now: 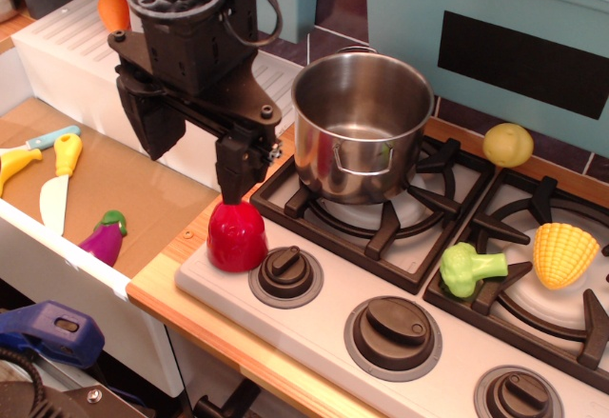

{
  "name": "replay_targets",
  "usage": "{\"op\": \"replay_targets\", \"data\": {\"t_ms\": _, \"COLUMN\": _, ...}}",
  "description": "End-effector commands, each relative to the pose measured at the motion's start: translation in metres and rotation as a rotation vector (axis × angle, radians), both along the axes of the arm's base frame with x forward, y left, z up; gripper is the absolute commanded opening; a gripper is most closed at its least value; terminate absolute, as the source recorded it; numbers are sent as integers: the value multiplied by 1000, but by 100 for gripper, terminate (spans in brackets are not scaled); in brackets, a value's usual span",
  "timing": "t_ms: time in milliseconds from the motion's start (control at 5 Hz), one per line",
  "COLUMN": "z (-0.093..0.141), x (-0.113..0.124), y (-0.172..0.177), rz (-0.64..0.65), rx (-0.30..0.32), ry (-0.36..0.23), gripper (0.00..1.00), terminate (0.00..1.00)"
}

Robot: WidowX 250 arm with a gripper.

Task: Put sweet potato in pot

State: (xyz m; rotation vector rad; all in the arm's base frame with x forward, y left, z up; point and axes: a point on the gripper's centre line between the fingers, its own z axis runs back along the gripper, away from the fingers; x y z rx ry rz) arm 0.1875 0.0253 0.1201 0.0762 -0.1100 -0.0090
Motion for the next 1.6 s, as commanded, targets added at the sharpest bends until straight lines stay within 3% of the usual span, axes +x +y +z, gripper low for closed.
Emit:
{"op": "replay_targets", "data": {"t_ms": 0, "z": 0, "x": 0, "y": 0, "rz": 0, "rx": 0, "ry": 0, "gripper": 100, "terminate": 0}}
{"op": "replay_targets", "data": {"t_ms": 600, "z": -38, "x": 25, "y": 14, "rz": -51, "rx": -75, "ry": -76, "gripper": 100, "terminate": 0}}
{"op": "replay_targets", "data": {"t_ms": 1400, "z": -77, "x": 39, "y": 10, "rz": -68, "rx": -171, "ry": -131, "gripper": 100, "terminate": 0}}
